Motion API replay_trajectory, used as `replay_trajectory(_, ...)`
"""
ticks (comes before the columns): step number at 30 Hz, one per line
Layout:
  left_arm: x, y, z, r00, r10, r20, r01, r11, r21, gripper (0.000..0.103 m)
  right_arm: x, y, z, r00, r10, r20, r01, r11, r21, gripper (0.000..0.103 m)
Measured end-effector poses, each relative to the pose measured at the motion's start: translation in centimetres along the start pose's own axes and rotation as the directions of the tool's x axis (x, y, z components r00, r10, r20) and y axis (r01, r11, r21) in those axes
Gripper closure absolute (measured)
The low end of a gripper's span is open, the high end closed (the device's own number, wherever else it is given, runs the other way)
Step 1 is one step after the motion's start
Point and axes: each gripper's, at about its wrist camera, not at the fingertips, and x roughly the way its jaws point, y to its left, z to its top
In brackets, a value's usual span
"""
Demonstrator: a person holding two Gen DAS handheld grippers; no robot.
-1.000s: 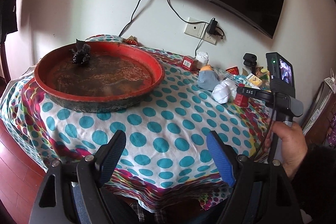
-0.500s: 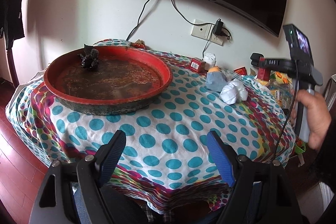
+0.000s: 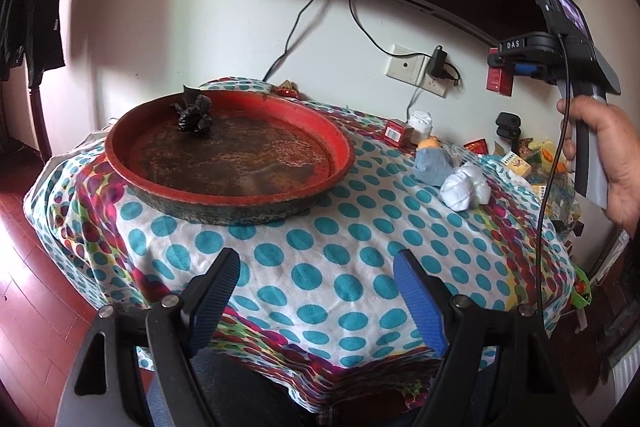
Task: Organize objects
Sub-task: 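Carry the MARUBI box into the red tray and open the right gripper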
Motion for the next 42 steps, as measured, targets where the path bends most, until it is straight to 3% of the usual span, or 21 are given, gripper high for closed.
replay_trajectory(7,0.1,1.3,0.4,0.999,0.032,0.006,-0.032,0.999,-0.04,0.022,0.3,5.1,1.3,0.998,0.059,0.01,-0.058,0.997,-0.058,0.076)
replay_trajectory(16,-0.6,3.5,1.0,0.99,0.125,0.064,-0.118,0.986,-0.115,0.022,1.0,10.9,0.6,0.993,0.117,-0.012,-0.118,0.986,-0.114,0.076)
replay_trajectory(31,-0.1,4.8,1.1,0.987,0.151,0.048,-0.142,0.977,-0.162,0.022,1.3,19.6,-1.1,0.968,0.245,-0.052,-0.25,0.937,-0.245,0.075)
replay_trajectory(35,0.1,5.1,1.1,0.988,0.15,0.04,-0.142,0.975,-0.172,0.022,1.5,21.2,-1.8,0.943,0.321,-0.091,-0.334,0.909,-0.249,0.075)
replay_trajectory(39,0.1,5.1,1.1,0.988,0.148,0.037,-0.139,0.975,-0.174,0.022,1.5,23.3,-3.0,0.895,0.419,-0.15,-0.445,0.851,-0.277,0.075)
replay_trajectory(42,0.2,5.2,1.1,0.988,0.148,0.036,-0.139,0.974,-0.176,0.022,1.0,25.0,-3.9,0.888,0.43,-0.164,-0.46,0.826,-0.325,0.075)
